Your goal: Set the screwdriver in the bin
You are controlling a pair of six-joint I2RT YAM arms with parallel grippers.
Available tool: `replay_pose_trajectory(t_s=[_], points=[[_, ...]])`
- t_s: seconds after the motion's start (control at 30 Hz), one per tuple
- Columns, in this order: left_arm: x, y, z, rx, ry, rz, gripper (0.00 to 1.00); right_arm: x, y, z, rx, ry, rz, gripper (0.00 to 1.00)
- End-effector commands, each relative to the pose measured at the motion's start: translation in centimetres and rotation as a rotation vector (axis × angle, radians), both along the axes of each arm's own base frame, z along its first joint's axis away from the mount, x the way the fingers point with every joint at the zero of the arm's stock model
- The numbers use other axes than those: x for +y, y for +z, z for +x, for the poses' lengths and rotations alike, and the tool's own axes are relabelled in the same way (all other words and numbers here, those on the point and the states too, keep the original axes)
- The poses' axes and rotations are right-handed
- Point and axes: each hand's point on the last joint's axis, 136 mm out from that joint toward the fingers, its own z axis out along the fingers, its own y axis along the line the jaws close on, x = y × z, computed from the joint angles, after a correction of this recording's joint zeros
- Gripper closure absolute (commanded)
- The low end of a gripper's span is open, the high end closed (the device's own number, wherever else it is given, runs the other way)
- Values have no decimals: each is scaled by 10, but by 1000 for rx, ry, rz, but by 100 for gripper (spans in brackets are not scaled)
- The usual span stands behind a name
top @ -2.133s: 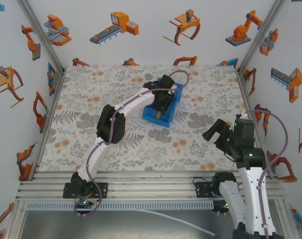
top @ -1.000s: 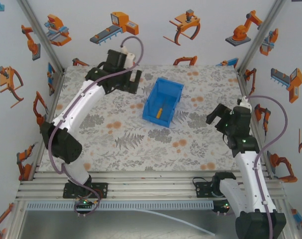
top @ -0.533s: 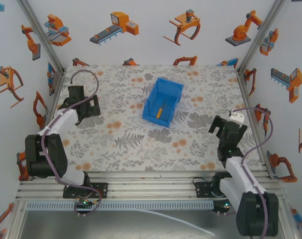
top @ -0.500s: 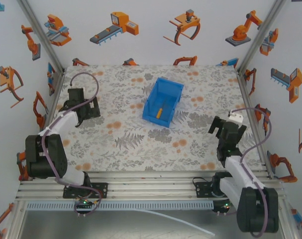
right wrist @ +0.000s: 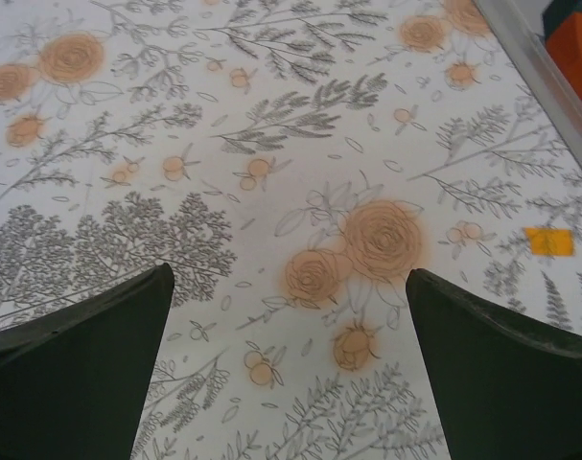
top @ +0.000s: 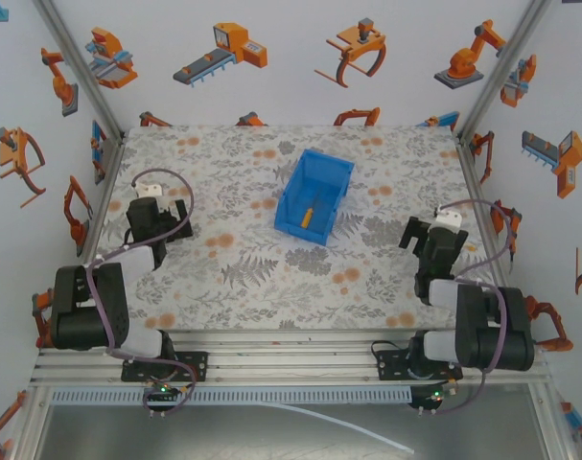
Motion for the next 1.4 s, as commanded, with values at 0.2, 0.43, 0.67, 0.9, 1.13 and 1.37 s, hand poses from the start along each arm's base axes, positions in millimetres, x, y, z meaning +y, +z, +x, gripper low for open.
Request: replay_pose_trajectory(t_s=[0.2,0.43,0.67,0.9,1.13,1.37], points=[[0,8,7,-129,-1,16,3,18,4,23,-111,117,21,1],[-5,4,-1,-219,-25,27,3,18,-1,38,-31,122,33,1],[-10,2,2,-180,-47,32,3,29,-5,44,12,190,32,1],[-10,2,2,-180,-46,33,3,35,-5,45,11,231,31,1],[-10,2,2,-180,-46,33,3,37,-4,46,10,243,33,1],[-10,2,2,-181,-47,33,3,38,-4,46,11,244,32,1]])
